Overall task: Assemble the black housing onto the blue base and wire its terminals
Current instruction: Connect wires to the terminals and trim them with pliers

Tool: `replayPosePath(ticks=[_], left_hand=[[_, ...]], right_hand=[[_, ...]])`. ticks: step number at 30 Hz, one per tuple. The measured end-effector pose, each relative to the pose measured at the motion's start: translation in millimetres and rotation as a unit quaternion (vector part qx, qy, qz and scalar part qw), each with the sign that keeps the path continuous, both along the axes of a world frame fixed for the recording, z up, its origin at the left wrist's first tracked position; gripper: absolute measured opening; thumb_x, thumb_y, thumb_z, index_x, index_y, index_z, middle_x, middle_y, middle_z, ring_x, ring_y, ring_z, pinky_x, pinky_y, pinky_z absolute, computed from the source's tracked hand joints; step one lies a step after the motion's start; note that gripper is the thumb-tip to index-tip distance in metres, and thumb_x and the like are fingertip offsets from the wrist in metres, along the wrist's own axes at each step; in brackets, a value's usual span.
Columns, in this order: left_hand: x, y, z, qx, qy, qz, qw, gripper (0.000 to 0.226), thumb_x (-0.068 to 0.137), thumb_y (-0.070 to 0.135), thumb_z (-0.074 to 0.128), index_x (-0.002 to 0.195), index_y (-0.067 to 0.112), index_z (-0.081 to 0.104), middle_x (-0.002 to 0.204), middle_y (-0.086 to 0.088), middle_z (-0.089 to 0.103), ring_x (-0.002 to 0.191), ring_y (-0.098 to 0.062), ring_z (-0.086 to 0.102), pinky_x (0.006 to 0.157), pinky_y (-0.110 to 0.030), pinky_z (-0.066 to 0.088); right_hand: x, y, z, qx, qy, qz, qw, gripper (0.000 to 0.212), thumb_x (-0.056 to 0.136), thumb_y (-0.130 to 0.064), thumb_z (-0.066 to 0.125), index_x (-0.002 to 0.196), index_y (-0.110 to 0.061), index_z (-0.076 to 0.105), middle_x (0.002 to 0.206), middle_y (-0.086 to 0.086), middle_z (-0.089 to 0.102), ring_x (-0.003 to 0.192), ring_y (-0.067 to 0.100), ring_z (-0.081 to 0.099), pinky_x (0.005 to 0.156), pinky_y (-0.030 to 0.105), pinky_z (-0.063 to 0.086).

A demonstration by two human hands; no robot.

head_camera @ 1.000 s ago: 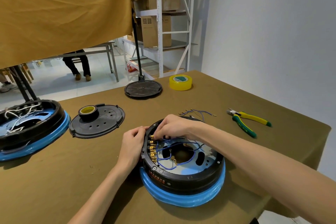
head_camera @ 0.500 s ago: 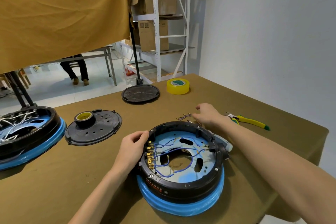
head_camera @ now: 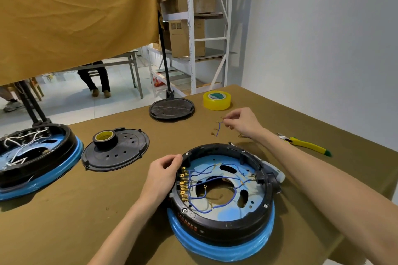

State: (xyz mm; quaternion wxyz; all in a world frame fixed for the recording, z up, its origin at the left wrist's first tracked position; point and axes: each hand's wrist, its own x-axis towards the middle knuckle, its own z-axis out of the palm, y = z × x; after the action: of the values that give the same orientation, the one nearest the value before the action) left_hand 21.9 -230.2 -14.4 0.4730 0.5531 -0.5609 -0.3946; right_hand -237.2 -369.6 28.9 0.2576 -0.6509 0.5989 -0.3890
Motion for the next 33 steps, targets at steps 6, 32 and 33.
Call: replayPosePath(ticks=[6,32,33], left_hand=[[4.6,0.3,7.3,-0.069,-0.069,0.033,0.995,0.013,0.1,0.037,0.062,0.106,0.035,0.074,0.101,0.017,0.074,0.099,0.003,0.066,0.086,-0.023,0.053],[1.6,28.4,52.9,-0.136,0.035,-0.025,0.99,0.013,0.095,0.028,0.072,0.087,0.024,0.082,0.082,0.004,0.079,0.079,-0.002,0.072,0.068,-0.005,0.048],[1.0,29.2,52.8,-0.133,0.036,-0.026,0.99,0.013,0.095,0.028,0.072,0.087,0.024,0.082,0.082,0.004,0.079,0.079,-0.002,0.073,0.069,-0.005,0.048]], right_hand=[[13.7,53.2,51.7,-0.04,-0.166,0.022,0.985,0.005,0.094,-0.016,0.074,0.094,-0.014,0.078,0.071,0.001,0.067,0.049,0.001,0.052,0.05,0.017,0.043],[66.4,157.6,33.5,-0.201,-0.037,-0.004,0.979,0.017,0.09,-0.016,0.073,0.093,-0.021,0.058,0.087,-0.002,0.06,0.069,0.005,0.054,0.065,0.018,0.047],[68.3,157.0,33.4,-0.165,-0.036,0.024,0.985,0.012,0.091,-0.019,0.074,0.088,-0.02,0.063,0.08,-0.003,0.063,0.065,0.004,0.056,0.062,0.019,0.048]])
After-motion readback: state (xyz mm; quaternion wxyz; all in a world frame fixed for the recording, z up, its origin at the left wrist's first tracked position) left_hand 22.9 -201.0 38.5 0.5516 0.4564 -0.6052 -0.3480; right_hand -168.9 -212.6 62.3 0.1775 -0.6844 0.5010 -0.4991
